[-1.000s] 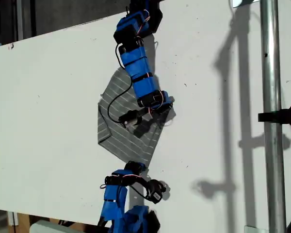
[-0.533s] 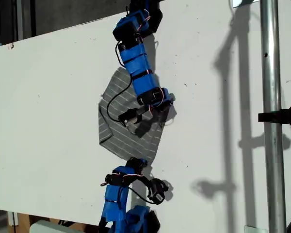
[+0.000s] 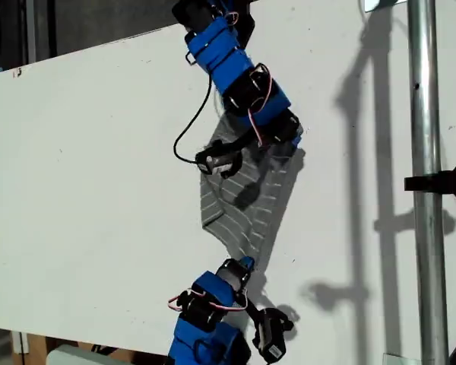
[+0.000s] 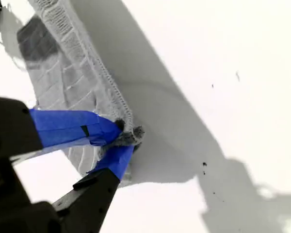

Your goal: Grasp corners of a towel and fold twice.

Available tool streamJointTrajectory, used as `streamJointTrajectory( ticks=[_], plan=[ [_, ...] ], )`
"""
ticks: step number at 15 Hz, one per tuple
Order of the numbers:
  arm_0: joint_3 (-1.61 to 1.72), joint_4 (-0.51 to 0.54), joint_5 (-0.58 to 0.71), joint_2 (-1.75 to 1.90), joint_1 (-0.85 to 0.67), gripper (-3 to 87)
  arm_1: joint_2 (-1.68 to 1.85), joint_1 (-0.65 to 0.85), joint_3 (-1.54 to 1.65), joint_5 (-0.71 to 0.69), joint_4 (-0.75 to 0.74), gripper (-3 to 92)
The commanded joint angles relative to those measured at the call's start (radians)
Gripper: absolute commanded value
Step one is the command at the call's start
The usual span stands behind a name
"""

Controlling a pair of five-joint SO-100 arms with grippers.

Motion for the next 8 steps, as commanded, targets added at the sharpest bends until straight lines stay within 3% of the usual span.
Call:
streamJointTrajectory(
  ticks=[1,8],
  plan=[
    [-0.011,-0.012,0.02,0.048,-0.035,-2.7,0.147,0.012,0.107,0.014,-0.051,-0.2],
    [-0.069,-0.067,0.245,-0.058,-0.235,-2.7,0.183,0.153,0.195,0.026,-0.002,-0.2]
  ],
)
